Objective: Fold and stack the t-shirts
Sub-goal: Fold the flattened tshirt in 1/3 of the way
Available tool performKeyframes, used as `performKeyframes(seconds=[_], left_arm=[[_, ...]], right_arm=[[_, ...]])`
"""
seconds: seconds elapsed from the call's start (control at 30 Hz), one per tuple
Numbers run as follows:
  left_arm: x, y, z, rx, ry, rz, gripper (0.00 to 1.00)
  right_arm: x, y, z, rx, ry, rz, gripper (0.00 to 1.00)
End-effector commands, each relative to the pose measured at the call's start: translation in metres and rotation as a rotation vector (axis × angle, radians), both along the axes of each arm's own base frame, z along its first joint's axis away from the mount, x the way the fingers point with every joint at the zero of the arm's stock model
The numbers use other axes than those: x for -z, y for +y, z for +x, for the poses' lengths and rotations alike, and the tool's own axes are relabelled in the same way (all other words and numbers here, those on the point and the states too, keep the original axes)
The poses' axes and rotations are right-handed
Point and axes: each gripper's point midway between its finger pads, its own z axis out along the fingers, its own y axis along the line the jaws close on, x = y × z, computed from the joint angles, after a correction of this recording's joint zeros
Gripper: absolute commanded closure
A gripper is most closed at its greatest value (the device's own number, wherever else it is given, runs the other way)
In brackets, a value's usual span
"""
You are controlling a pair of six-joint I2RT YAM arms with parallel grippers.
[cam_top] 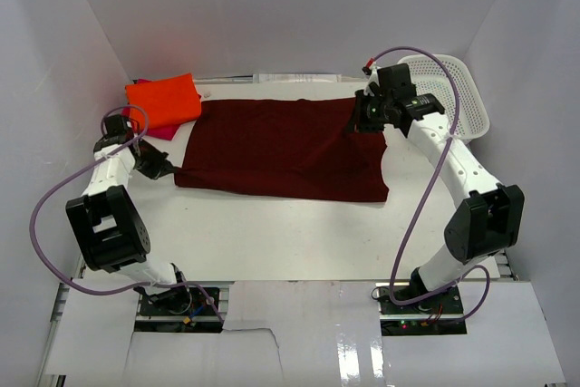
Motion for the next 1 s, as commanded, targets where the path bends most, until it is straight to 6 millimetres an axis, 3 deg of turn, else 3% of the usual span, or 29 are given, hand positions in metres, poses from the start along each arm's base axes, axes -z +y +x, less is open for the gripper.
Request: performKeyframes(seconds=[0.0,0.2,0.4,0.97], left_arm=[[-0.016,-0.006,0.017,0.030,-0.050,0.021,1.00],[-0.007,-0.016,0.022,0.059,-0.023,0.036,1.00],[0.001,-0.013,0.023,0.063,0.006,0.051,1.00],[-0.021,-0.005,0.053,0.059,-0.036,0.059,1.00]], right_arm=[[-0.028,0.001,0.017,-0.014,-0.092,0.024,0.92],[-0.031,0.000,0.024,-0.014,-0.103,0.023,0.92],[-0.033,-0.003,0.032,-0.012,-0.108,0.028,0.92],[-0.024,-0.013,0.048,0.009,-0.091,0.035,0.92]])
